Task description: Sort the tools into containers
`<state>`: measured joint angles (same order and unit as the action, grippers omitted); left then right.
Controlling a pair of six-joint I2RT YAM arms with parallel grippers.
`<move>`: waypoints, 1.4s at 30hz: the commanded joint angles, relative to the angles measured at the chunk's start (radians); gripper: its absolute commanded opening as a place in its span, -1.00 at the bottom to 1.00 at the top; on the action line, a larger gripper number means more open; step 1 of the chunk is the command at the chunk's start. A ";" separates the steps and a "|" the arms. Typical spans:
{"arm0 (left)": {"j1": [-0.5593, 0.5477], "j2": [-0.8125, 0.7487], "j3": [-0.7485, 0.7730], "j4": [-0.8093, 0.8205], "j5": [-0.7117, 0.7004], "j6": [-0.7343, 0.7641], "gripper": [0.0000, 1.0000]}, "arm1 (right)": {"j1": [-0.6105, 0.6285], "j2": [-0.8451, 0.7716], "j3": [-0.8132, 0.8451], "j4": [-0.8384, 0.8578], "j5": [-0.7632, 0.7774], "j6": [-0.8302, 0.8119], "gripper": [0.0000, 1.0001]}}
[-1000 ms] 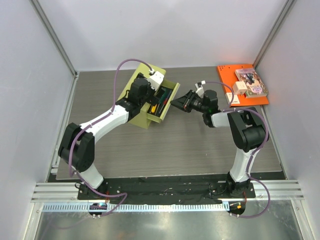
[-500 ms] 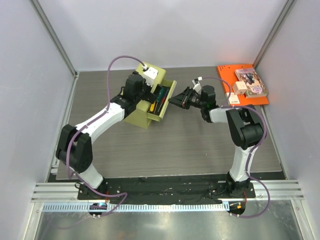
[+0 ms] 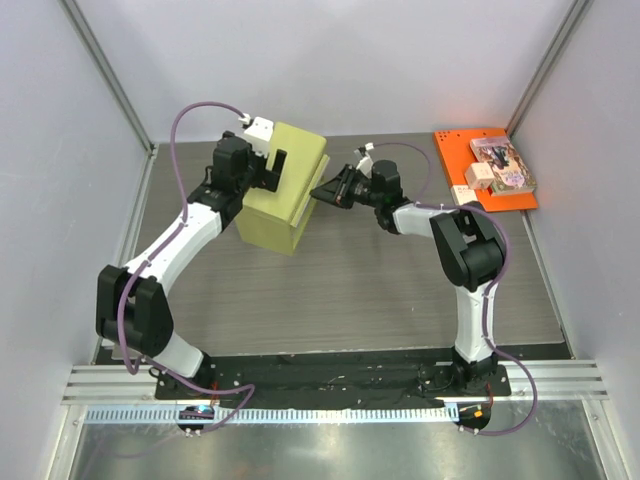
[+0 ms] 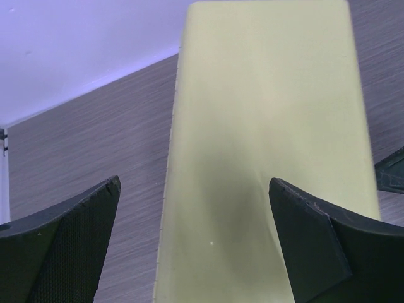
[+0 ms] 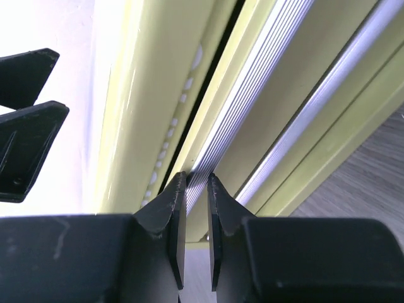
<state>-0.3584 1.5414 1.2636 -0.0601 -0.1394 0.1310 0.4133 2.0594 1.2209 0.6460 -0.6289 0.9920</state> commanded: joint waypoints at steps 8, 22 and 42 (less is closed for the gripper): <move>0.067 -0.043 -0.033 0.006 0.115 -0.045 0.99 | 0.099 0.114 0.175 -0.181 -0.089 -0.173 -0.53; 0.096 -0.222 -0.105 -0.127 0.133 -0.010 1.00 | -0.045 -0.293 -0.017 -0.849 0.095 -0.711 0.99; 0.596 -0.584 -0.228 -0.144 0.310 -0.119 1.00 | -0.180 -1.154 -0.328 -0.548 1.222 -1.394 0.99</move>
<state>0.2089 0.9802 1.0885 -0.2413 0.1345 0.0334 0.2623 0.9237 0.9539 -0.1001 0.4000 -0.2573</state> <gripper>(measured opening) 0.998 0.996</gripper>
